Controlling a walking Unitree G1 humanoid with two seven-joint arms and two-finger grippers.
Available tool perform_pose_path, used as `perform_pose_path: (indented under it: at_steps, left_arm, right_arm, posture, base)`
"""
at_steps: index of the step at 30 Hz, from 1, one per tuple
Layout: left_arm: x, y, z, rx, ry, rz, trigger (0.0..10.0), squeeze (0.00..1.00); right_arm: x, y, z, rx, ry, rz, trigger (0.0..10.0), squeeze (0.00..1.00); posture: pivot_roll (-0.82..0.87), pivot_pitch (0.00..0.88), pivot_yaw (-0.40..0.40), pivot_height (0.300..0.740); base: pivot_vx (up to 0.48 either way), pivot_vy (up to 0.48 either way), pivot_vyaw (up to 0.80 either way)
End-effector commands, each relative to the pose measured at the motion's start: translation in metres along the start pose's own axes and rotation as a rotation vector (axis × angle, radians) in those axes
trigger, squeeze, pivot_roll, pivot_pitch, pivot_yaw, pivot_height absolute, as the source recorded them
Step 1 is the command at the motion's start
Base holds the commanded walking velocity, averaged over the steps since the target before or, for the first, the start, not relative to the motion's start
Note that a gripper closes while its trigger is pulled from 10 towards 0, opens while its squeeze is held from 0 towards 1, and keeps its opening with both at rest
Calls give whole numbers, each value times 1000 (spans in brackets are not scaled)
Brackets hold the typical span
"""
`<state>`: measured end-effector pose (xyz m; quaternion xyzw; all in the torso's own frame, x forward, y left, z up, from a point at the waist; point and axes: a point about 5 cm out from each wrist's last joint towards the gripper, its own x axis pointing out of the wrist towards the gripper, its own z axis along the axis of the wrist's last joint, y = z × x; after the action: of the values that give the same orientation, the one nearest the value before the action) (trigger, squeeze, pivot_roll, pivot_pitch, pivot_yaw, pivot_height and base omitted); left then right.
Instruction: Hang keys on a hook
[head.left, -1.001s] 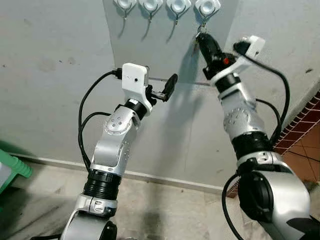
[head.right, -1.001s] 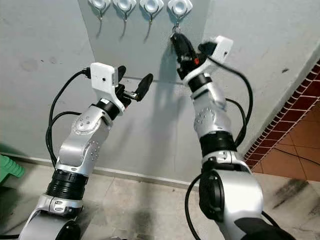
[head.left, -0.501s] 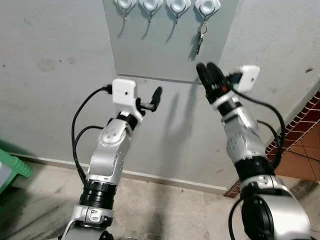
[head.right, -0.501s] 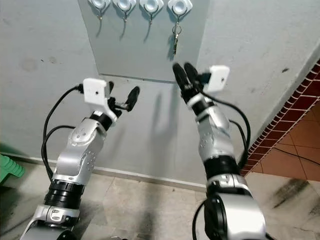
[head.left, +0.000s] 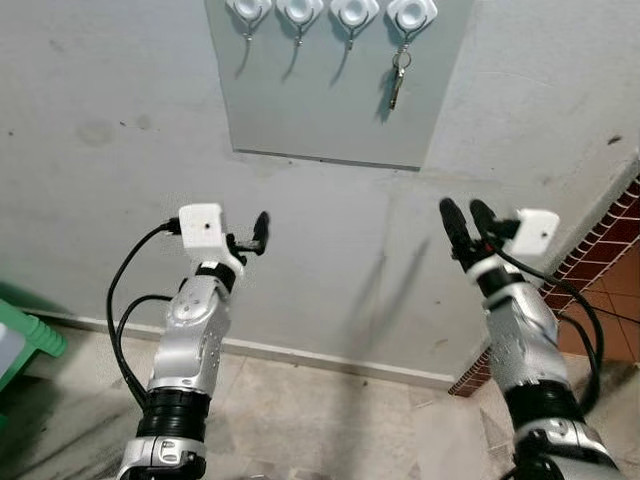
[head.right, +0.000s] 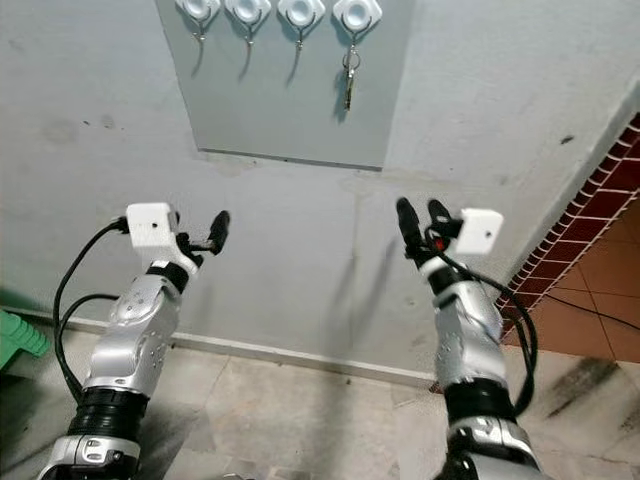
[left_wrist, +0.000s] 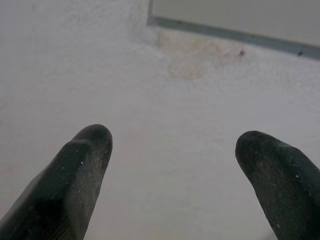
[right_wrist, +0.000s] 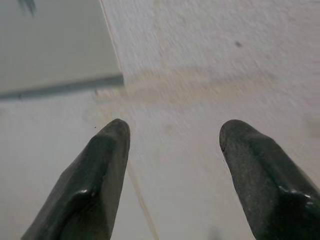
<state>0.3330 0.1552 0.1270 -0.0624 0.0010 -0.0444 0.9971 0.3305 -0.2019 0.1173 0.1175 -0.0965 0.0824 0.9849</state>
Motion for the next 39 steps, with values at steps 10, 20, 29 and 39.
perform_pose_path:
  at_steps: [10,20,29,39]
  left_arm:
    - [-19,10,-24,-48,-6,49,10000,0]
    - [-24,11,-33,-97,16,44,10000,0]
    - [-21,15,-30,-91,-5,45,10000,0]
    - [-20,11,-23,-70,-37,16,10000,0]
  right_arm:
    - [-32,-4,-16,-65,52,-79,10000,1000]
    - [-44,4,-26,-58,75,-110,10000,1000]
    - [-48,3,-30,-84,107,-146,10000,0]
    - [-47,7,-27,-183,115,-125,10000,0]
  posture:
    - [-40,3,9,740]
    - [-39,0,18,740]
    - [-46,0,26,740]
    - [-47,0,19,740]
  base:
    - [0,0,0]
    - [0,0,0]
    - [0,0,0]
    - [0,0,0]
